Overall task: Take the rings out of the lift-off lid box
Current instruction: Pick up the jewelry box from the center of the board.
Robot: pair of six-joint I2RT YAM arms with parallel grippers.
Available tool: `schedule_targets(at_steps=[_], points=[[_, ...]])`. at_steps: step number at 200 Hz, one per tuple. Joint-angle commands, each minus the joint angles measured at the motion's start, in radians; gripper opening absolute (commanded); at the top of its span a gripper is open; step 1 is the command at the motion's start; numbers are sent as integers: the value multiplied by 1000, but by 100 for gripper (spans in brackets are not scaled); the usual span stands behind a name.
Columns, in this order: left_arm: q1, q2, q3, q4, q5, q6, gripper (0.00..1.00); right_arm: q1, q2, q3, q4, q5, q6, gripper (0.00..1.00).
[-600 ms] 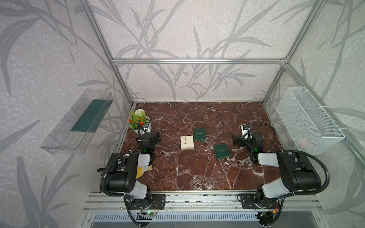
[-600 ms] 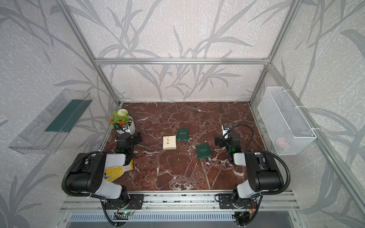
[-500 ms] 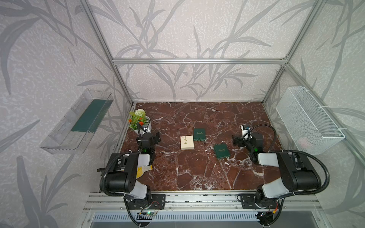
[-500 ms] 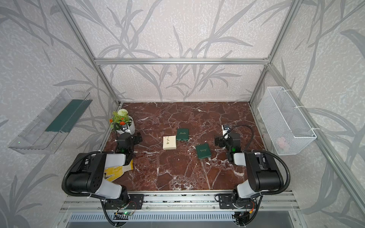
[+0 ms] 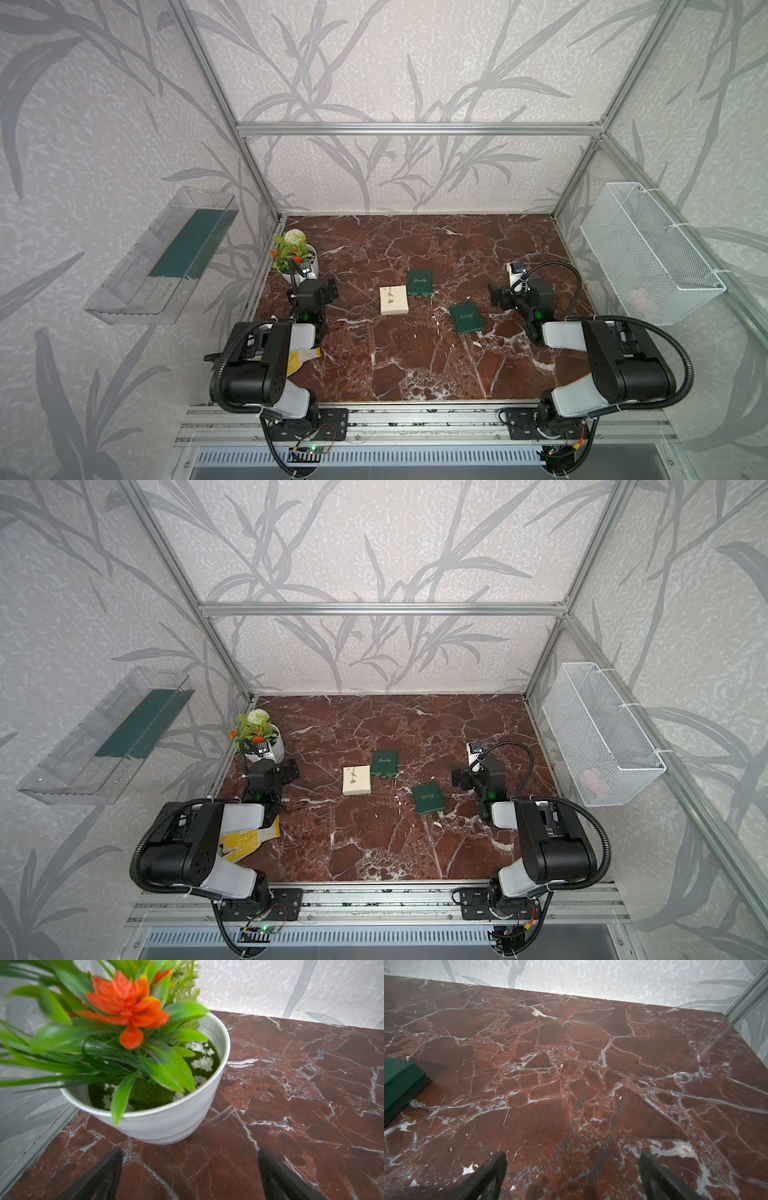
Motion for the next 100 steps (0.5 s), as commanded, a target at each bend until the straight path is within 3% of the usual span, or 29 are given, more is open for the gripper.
schedule_targets(at_steps=[1,64,80,100], points=[[8,9,19,17,-13,13,99,4,9,27,40,-5,-8,99],[7,8,17,21,-7,20,99,4,9,26,40,-5,-8,99],[4,-20,26,-22,74,57,99,6,9,25,41,-4,-8,99],[-3,-76,36,-85,50,65,99,13,6,27,53,25,-5,99]])
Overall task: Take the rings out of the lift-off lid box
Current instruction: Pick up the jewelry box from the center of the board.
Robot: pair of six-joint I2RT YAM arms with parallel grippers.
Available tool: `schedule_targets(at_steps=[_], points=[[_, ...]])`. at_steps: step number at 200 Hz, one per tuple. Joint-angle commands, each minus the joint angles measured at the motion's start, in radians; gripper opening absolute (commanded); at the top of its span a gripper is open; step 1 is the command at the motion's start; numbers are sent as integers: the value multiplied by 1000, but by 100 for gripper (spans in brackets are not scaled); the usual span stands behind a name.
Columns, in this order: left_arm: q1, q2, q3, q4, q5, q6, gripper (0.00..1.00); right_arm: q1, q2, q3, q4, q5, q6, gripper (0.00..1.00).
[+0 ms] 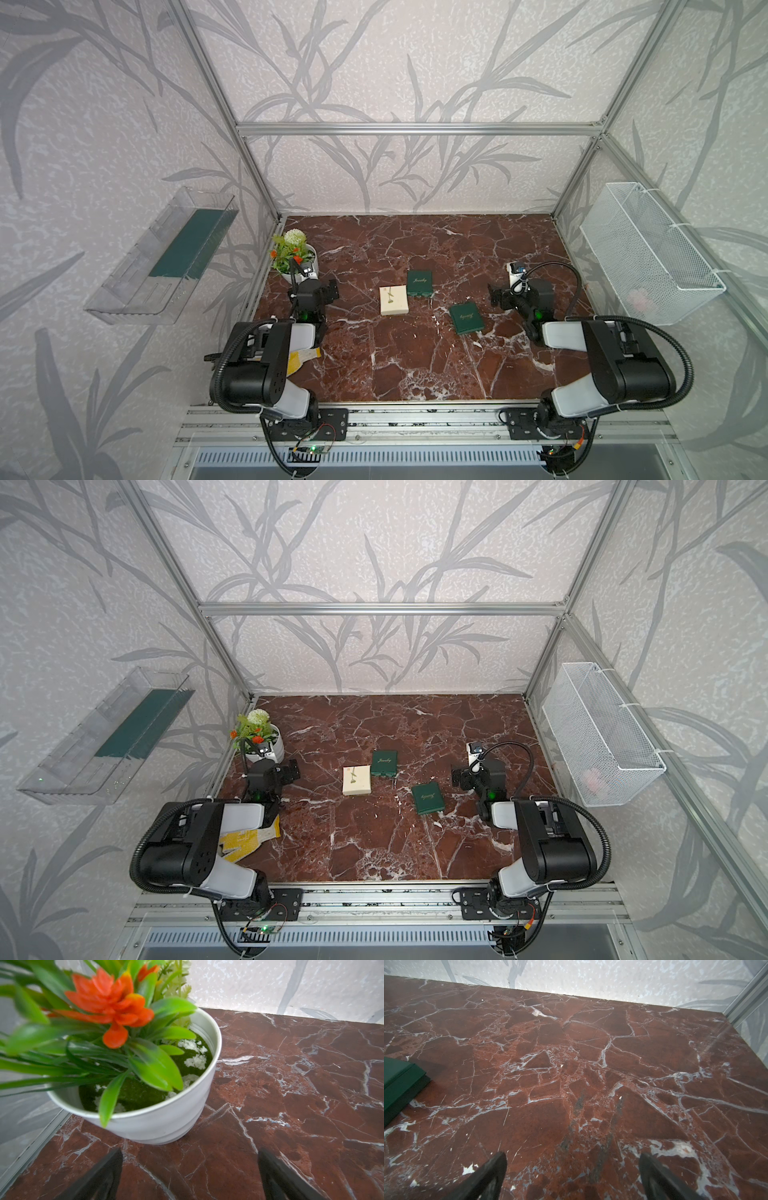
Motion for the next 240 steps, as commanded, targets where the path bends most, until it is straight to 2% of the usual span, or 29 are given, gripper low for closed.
schedule_targets(at_steps=[1,11,16,23,46,68,94,132,171,195,240], points=[[-4,-73,36,-80,12,41,99,14,5,29,52,31,-3,99],[-18,-117,80,-211,-7,34,99,20,-37,58,-12,75,5,99],[-24,-131,100,-259,-6,32,99,21,-64,85,-132,90,8,99],[-37,-144,117,-297,-12,38,99,24,-89,104,-188,112,12,99],[-112,-170,157,-398,-86,35,99,39,-108,99,-195,164,17,99],[-196,-205,206,-498,-129,45,99,86,-148,154,-333,275,29,99],[-287,-260,275,-661,-202,-26,99,102,-239,184,-453,336,142,99],[-394,-343,345,-872,-207,-156,99,103,-347,298,-755,164,298,99],[-464,-368,368,-1022,-53,-335,99,103,-436,367,-1048,-54,425,99],[-486,-340,380,-1055,16,-408,98,103,-509,333,-1102,-200,481,99],[-495,-252,372,-966,126,-453,98,103,-570,266,-1102,-398,568,99]])
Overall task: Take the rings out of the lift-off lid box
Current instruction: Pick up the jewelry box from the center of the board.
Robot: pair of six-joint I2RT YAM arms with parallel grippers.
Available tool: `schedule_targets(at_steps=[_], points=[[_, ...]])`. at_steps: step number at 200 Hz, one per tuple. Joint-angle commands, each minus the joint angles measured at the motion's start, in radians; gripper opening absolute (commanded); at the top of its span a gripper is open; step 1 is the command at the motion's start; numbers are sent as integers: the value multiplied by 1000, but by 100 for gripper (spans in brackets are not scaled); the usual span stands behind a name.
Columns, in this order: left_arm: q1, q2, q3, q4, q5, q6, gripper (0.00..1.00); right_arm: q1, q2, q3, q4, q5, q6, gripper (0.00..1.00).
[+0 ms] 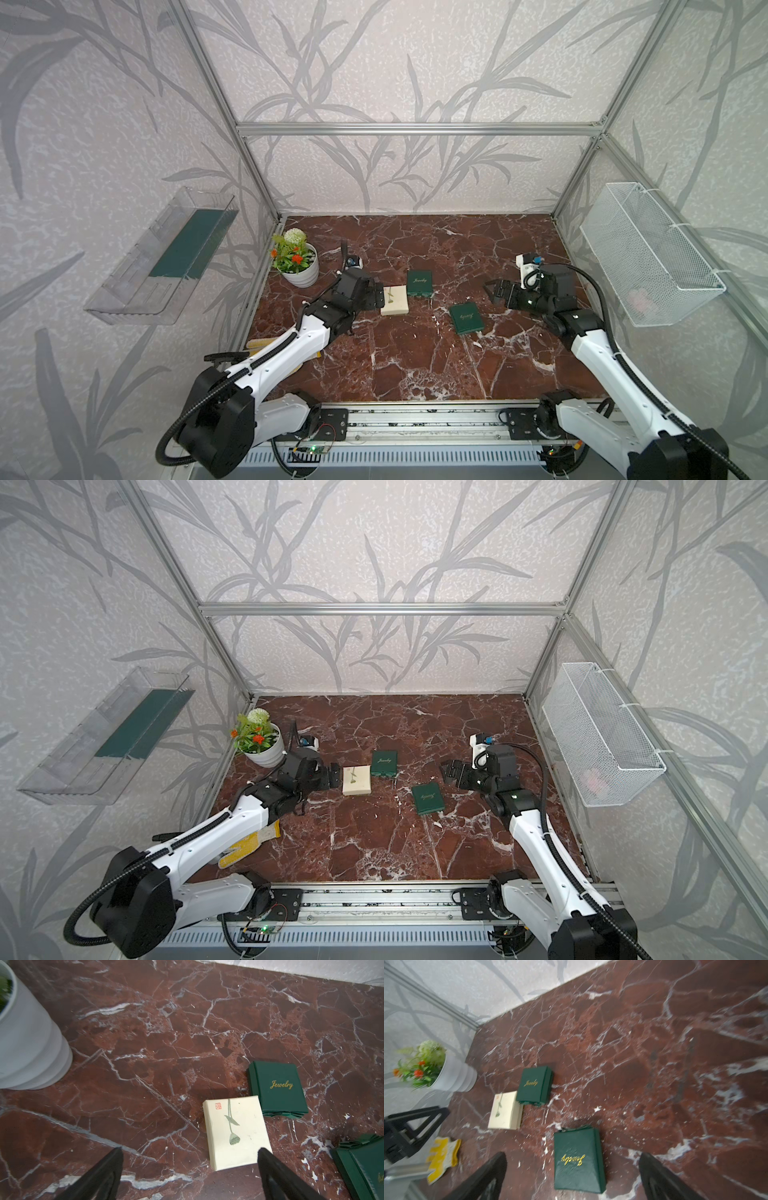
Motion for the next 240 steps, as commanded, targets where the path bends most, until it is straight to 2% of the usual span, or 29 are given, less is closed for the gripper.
schedule_targets(at_steps=[1,46,95,133,168,240], points=[[-5,42,22,21,83,-70,98,1,-16,-27,-52,-162,70,99],[-20,162,58,62,165,-83,97,5,-46,-71,-34,-157,97,99],[-52,249,108,77,178,-78,93,15,-68,-74,-57,-143,81,99],[-86,337,178,1,122,-52,87,38,-88,-63,-109,-83,53,99],[-116,403,235,-55,46,-41,87,47,-93,-59,-126,-67,47,99],[-131,489,309,-92,13,-38,88,71,-84,-62,-131,-28,44,99]])
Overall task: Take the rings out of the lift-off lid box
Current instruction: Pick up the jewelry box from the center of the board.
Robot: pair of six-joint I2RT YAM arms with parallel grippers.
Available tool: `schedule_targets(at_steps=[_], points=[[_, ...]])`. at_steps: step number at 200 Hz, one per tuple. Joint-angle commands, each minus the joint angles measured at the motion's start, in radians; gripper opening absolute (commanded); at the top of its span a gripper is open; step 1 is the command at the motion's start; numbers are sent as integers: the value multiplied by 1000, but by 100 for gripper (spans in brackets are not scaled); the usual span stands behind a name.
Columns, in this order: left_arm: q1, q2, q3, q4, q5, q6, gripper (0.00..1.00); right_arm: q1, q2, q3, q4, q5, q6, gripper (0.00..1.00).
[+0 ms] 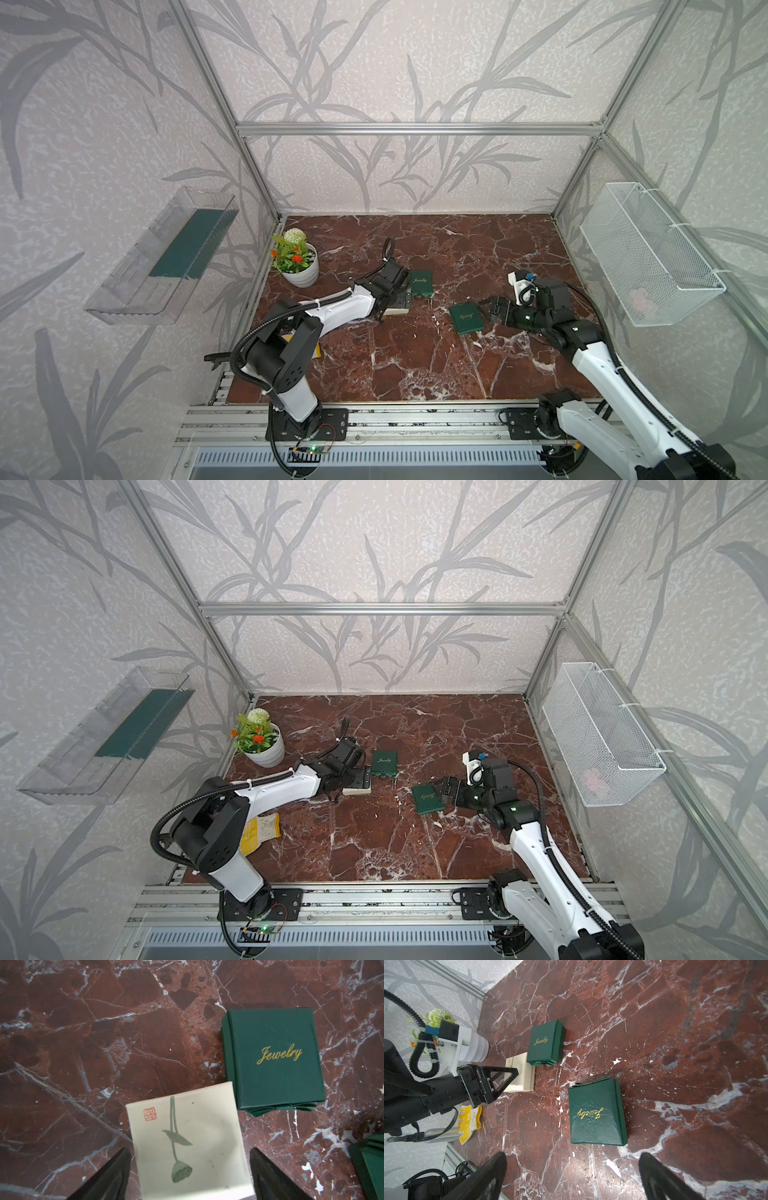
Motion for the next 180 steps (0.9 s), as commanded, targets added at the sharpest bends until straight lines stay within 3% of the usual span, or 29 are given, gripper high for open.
schedule_targets(at_steps=[1,180], points=[[-4,17,35,-35,-37,3,88,10,-4,4,-20,22,-14,99],[-32,95,90,-92,-104,10,87,45,5,7,-52,59,-26,100]])
